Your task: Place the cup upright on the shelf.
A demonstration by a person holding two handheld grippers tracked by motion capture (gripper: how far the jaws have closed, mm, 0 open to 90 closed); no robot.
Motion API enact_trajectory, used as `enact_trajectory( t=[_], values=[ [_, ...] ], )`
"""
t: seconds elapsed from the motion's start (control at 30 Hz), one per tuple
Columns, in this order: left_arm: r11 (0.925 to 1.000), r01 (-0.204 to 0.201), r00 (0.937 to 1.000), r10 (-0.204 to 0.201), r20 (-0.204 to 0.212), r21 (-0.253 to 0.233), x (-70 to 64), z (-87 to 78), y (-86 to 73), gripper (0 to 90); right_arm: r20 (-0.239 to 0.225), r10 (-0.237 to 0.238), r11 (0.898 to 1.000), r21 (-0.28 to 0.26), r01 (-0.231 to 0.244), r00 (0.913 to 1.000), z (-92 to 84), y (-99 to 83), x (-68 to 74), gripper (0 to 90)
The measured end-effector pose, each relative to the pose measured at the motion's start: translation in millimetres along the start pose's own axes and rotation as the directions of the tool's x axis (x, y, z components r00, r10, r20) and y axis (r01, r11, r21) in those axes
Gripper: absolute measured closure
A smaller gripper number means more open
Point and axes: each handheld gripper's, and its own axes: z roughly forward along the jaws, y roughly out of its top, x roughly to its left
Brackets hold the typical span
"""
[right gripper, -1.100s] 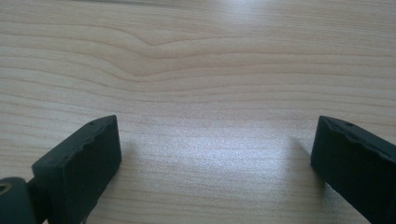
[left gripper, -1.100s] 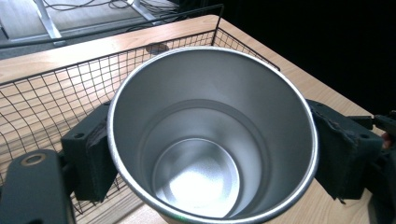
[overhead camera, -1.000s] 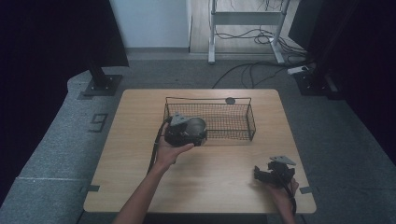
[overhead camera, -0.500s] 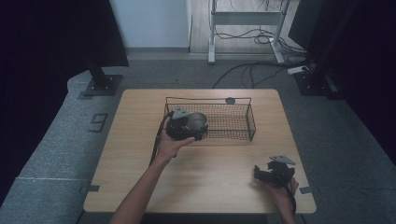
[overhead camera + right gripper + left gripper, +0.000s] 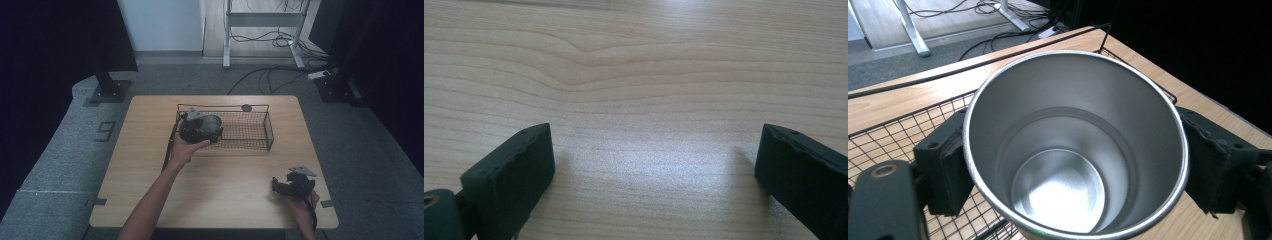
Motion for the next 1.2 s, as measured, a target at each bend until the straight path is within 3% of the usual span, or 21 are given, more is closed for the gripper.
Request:
enact_trajectory(
  t=[0.27,0.9,1.2],
  values=[
    [0.9997,-0.018,0.9997,0.018,-0.018,0.018,3.2,7.6,4.5,14.8,-0.001,0.001,1.0,0.001,-0.001,1.0,-0.1,0.0,0.0,2.5],
    [0.9995,-0.012,0.9988,0.013,-0.046,0.03,15.6,25.0,23.2,14.8,-0.001,0.0,1.0,0.001,0.0,1.0,-0.1,0.0,0.0,2.5],
    [0.9987,-0.001,0.998,0.004,-0.063,0.051,23.0,39.1,21.5,14.8,-0.001,0.001,1.0,0.001,-0.001,1.0,-0.1,0.0,0.0,2.5]
  ],
)
